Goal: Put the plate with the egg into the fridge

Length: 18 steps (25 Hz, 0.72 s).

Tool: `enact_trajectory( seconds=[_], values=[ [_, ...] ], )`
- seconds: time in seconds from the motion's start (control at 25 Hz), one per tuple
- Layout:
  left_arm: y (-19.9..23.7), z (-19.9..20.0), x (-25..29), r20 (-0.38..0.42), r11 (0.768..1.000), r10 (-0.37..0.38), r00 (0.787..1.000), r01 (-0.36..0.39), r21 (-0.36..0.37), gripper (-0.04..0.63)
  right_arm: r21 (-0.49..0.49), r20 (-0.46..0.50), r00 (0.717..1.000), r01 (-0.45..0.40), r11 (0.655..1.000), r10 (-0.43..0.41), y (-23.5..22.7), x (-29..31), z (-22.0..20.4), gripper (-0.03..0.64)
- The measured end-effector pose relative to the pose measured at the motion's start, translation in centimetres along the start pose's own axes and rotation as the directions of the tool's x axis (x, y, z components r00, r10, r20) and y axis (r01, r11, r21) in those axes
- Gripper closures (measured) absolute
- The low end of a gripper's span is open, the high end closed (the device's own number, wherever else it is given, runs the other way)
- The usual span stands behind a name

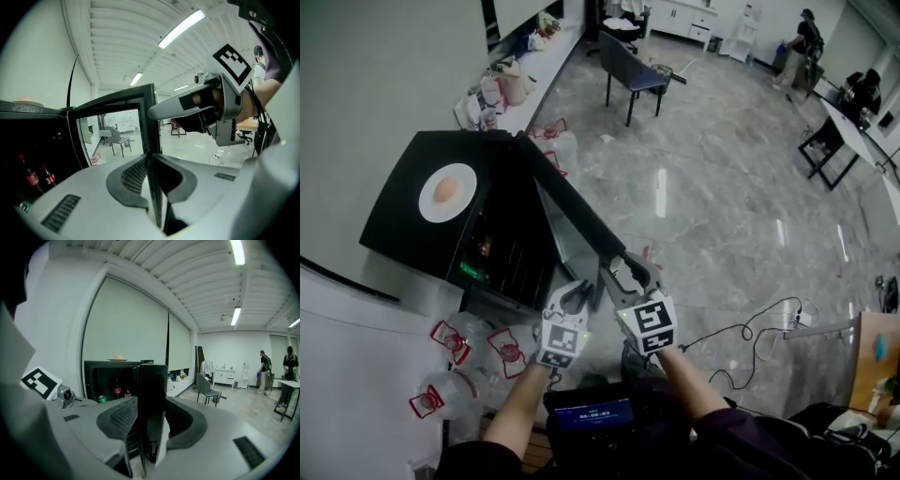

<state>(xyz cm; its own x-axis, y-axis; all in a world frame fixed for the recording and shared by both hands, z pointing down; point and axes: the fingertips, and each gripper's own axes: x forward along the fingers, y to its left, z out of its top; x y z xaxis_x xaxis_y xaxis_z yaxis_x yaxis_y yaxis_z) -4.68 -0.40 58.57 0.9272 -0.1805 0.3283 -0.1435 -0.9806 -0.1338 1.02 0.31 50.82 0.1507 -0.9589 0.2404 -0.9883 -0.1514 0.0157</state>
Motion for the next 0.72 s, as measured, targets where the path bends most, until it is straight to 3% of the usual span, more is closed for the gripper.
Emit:
enact_trajectory(
  seconds=[0.16,0.32,0.56,0.72],
  values=[
    [1.0,1.9,1.6,0.027,1.0,0.007,1.0,-0.006,-0.031,0.56,0.002,-0.004,0.998,-0.063,0.998,0.063,-4.4,0.5,-0.3,0.428],
    [1.6,4.3,4.2,0.057,0.998,0.01,0.998,-0.007,-0.06,0.56,-0.033,0.015,0.98,-0.2,0.979,0.2,-9.7,1.5,-0.3,0.429],
    [3.1,7.3,9.8,0.074,0.99,0.062,0.995,-0.052,-0.131,0.56,-0.078,0.014,0.921,-0.386,0.919,0.388,-18.3,5.3,0.5,0.429],
    [5.1,9.3,14.5,0.075,0.976,0.139,0.987,-0.123,-0.179,0.56,-0.101,0.023,0.864,-0.499,0.861,0.503,-23.2,8.9,1.4,0.429]
  ],
)
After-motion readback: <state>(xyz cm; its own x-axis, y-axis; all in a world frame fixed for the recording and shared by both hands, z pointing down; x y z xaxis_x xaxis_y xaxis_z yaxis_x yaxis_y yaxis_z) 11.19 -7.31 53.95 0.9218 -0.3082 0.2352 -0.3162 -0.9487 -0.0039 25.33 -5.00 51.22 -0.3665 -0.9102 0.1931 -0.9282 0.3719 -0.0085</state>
